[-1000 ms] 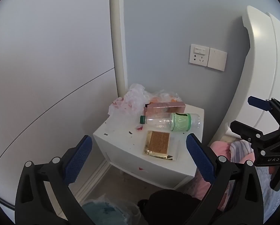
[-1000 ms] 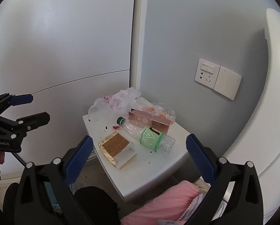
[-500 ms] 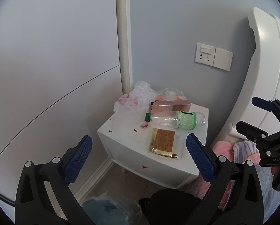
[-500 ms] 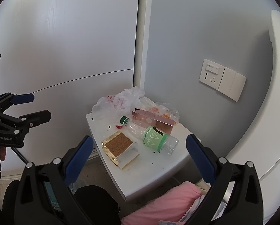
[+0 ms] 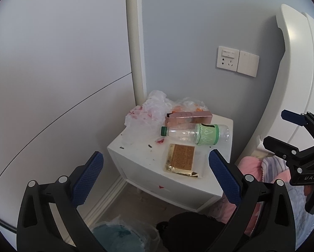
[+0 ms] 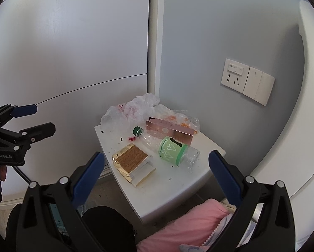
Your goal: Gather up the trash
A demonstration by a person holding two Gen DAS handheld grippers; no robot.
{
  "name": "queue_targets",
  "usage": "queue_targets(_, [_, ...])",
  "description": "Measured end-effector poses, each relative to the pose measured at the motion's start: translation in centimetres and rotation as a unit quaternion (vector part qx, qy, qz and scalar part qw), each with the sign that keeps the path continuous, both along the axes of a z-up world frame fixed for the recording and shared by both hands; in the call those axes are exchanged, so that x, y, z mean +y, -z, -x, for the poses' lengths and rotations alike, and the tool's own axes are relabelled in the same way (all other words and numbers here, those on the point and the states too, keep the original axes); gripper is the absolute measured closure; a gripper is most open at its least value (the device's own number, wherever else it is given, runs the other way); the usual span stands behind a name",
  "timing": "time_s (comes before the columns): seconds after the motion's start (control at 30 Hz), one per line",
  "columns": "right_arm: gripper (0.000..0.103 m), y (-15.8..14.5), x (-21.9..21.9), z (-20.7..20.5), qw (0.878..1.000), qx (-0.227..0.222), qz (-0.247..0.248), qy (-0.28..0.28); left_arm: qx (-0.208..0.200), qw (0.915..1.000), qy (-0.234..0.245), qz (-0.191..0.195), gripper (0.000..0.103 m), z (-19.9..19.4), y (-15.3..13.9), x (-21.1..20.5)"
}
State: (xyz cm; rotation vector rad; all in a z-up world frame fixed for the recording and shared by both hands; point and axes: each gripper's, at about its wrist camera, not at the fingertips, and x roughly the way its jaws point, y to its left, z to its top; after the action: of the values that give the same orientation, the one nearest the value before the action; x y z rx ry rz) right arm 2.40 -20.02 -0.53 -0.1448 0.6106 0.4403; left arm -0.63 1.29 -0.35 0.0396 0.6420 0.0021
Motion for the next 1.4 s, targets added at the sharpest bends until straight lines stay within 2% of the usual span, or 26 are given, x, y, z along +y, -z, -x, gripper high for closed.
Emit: queue_targets(1.4, [0.006,0.1,-0.9,-0.8,1.000,0.006,0.000,-0.004,0.006,0.9997,0.011,-0.023,0.006,-0.7,0.4,-1.3])
